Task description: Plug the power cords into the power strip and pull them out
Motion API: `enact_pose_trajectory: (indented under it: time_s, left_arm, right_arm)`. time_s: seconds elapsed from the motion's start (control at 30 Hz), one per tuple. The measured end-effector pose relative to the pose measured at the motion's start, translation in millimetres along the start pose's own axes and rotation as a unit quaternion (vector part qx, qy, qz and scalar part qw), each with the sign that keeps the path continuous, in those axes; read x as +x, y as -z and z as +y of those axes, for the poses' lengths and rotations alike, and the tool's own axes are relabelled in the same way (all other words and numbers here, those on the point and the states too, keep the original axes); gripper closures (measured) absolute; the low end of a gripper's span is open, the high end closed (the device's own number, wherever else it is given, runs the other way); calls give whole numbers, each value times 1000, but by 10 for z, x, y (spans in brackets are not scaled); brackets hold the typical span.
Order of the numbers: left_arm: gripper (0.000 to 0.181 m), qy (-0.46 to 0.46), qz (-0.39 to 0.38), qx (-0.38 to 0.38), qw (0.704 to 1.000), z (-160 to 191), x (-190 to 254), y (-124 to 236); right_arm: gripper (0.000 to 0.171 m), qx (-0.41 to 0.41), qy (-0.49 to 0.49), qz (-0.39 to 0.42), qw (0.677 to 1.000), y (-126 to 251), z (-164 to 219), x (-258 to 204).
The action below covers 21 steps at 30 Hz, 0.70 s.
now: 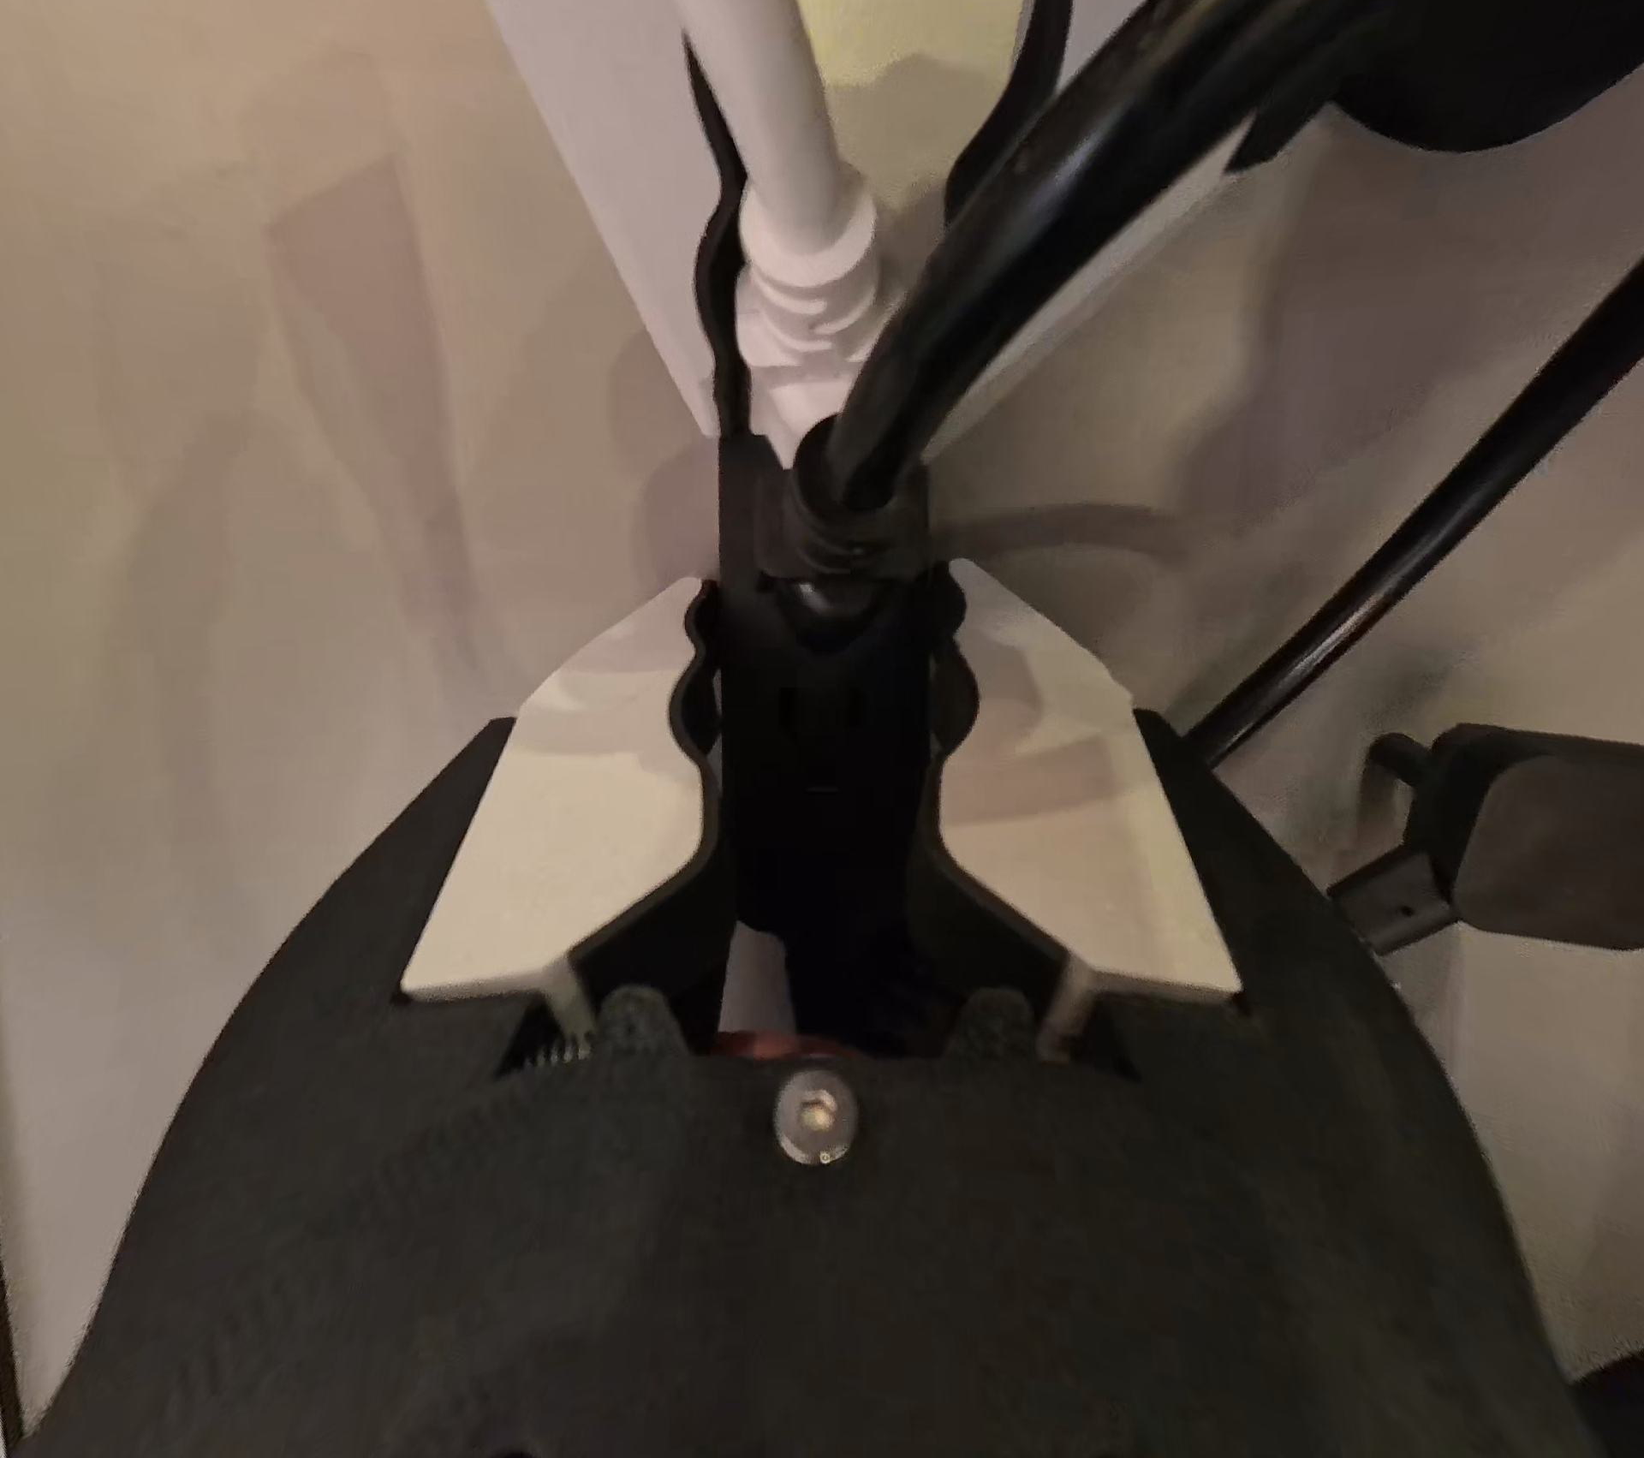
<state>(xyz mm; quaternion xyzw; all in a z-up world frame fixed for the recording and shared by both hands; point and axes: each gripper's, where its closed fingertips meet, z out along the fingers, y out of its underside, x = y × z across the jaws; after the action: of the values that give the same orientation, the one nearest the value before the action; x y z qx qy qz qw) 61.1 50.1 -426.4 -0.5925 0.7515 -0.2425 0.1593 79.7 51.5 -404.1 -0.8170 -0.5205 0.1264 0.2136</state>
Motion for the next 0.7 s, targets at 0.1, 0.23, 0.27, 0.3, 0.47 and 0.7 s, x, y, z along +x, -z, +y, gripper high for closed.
enact_pose_trajectory:
  time_s: [0.1,0.23,0.27,0.3,0.47,0.7]
  left_arm:
    - [137,1,-7,-3,1000,3,-4,-1]
    - [137,-1,-13,-5,1000,4,-6,-3]
    - [137,-1,-15,-5,1000,5,-6,-3]
    - [137,-1,-16,-7,1000,6,-6,-3]
    - [137,-4,-22,-5,1000,3,-9,-6]
    - [137,-19,-30,-6,999,10,-17,-15]
  right_arm:
    - [148,-19,-22,3,1000,-5,2,7]
    - [149,-38,-55,12,998,-2,13,13]
    - [149,-39,-59,15,997,-2,12,16]
    - [150,-38,-61,16,997,-2,13,18]
    - [150,0,-68,29,997,0,-4,18]
    - [150,26,-6,29,999,4,-17,12]
